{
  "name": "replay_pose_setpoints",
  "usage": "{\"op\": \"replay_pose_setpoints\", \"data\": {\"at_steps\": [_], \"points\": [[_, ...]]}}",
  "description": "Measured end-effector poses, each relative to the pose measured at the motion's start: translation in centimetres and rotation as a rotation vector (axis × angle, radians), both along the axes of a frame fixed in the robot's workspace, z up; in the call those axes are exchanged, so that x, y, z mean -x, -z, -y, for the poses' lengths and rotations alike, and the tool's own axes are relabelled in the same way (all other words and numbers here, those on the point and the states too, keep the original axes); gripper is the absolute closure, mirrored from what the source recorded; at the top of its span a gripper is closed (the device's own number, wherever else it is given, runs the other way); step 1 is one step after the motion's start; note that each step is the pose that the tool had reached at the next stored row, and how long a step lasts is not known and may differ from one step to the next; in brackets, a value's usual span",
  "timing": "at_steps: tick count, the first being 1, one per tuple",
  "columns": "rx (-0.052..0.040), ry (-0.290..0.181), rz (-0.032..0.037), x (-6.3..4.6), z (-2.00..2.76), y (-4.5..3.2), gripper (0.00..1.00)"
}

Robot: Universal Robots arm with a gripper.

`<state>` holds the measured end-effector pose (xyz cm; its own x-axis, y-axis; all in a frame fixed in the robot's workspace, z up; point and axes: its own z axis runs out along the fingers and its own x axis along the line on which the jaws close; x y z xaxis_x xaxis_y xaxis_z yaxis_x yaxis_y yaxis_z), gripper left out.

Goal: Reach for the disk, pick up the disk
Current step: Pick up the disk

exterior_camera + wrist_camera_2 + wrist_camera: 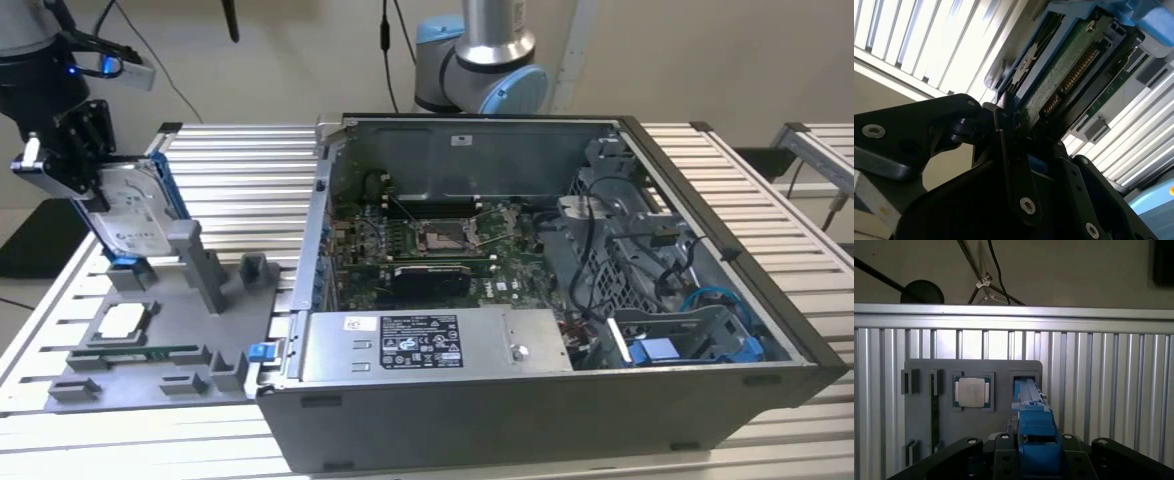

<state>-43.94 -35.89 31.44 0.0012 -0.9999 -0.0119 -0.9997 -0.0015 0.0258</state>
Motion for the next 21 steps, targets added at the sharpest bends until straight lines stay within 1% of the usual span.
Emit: {"op": "replay_pose_setpoints", "data": {"at_steps": [5,7,12,21], "points": [[0.0000,0.000,0.0001,0.0,0.00,-0.02,1.00],[0.0001,0.000,-0.0001,0.0,0.00,-0.18,1.00],[0.0000,0.000,0.0000,0.0,0.00,-0.97,1.00],[0.0000,0.000,0.0000,0.0,0.00,-2.03,1.00]]}}
